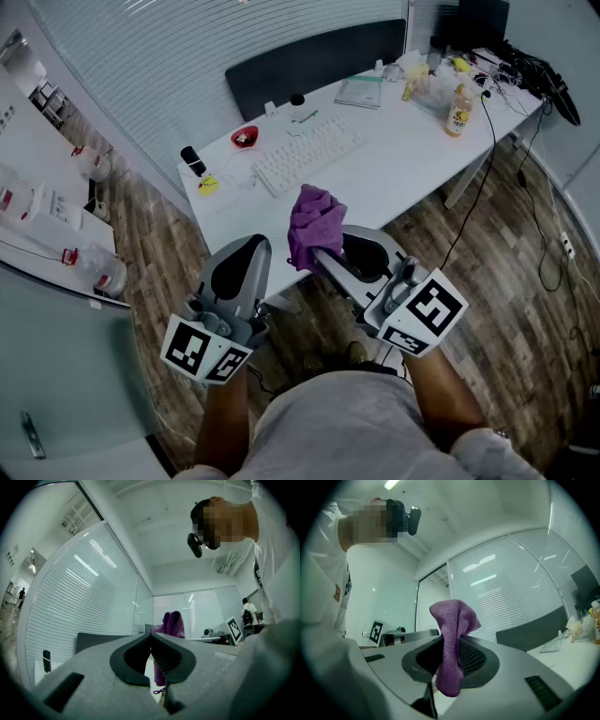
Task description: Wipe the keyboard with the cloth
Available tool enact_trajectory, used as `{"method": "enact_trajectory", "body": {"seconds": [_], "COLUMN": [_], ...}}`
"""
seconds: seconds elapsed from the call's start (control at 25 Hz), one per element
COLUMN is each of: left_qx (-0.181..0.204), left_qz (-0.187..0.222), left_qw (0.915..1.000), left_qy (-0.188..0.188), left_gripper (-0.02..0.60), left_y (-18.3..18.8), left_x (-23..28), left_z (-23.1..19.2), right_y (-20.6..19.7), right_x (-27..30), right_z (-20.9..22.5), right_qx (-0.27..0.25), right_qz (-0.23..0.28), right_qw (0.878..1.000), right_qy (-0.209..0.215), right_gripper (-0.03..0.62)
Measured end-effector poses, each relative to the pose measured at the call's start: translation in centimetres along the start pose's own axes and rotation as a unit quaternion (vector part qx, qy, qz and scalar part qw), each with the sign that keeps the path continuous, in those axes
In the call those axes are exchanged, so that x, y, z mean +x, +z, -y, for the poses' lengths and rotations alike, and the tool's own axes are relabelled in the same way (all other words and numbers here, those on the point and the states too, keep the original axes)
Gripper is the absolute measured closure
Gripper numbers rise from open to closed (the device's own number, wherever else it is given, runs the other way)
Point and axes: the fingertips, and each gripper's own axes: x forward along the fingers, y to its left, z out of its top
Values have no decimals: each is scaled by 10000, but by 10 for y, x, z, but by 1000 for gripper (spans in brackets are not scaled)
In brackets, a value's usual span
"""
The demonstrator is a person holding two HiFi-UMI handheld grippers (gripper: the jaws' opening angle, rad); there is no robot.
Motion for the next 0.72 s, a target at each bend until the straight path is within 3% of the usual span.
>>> {"method": "enact_trajectory", "body": {"seconds": [0.36, 0.72], "left_qx": [-4, -53], "left_qz": [-67, -145], "left_qw": [10000, 9994], "left_qy": [14, 297], "left_gripper": [566, 566], "left_y": [-8, -19], "left_x": [5, 7], "left_z": [-1, -11], "right_y": [-3, -7], "right_x": [-1, -2], "right_z": [7, 13], "right_qx": [99, 189], "right_qz": [-9, -58], "right_qw": [9999, 9996], "right_qy": [26, 192], "right_gripper": [510, 510]}}
